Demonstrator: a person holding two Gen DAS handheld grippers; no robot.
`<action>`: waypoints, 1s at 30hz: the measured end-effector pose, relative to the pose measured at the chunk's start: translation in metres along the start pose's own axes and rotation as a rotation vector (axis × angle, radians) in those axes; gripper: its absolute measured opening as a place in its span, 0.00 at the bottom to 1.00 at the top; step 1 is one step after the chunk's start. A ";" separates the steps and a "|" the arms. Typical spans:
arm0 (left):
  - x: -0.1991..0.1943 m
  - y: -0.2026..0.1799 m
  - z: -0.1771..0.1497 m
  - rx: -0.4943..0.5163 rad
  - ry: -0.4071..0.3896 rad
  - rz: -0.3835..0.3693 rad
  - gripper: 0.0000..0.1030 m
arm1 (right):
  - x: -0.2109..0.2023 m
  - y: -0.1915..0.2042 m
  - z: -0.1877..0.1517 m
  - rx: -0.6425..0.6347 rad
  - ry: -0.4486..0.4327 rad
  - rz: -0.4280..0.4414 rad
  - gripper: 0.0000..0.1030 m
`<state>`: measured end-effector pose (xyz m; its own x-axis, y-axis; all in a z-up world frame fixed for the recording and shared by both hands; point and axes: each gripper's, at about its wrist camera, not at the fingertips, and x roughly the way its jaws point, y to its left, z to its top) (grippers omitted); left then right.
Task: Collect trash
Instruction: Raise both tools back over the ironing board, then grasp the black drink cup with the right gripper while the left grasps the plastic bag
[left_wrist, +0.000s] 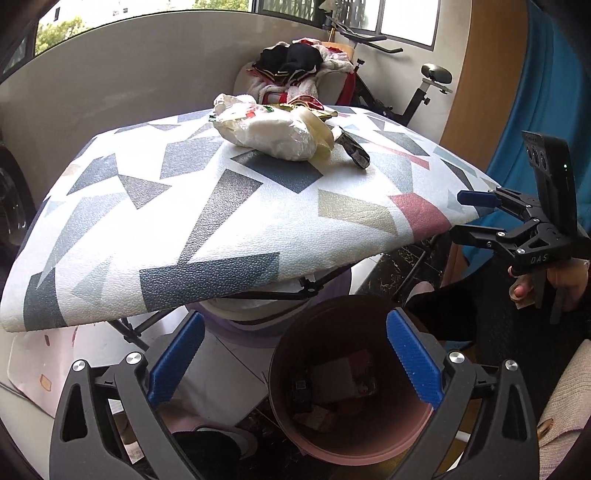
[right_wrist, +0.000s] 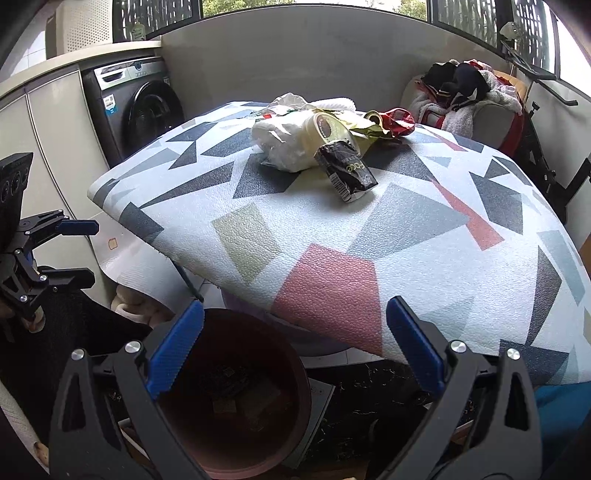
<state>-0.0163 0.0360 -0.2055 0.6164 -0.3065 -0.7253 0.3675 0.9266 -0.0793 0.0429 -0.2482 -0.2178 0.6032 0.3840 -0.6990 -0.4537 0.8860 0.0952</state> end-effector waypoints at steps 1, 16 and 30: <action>-0.002 0.001 0.001 -0.005 -0.007 0.001 0.94 | -0.001 -0.003 0.001 0.017 -0.007 0.013 0.95; 0.001 0.032 0.032 0.013 -0.054 0.080 0.94 | 0.025 -0.027 0.035 -0.019 0.007 0.028 0.94; 0.026 0.070 0.089 -0.065 -0.062 0.127 0.94 | 0.086 -0.052 0.111 -0.141 0.060 -0.009 0.94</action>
<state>0.0878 0.0736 -0.1694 0.6973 -0.1972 -0.6891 0.2394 0.9703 -0.0354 0.1912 -0.2329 -0.2045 0.5692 0.3565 -0.7408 -0.5389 0.8423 -0.0087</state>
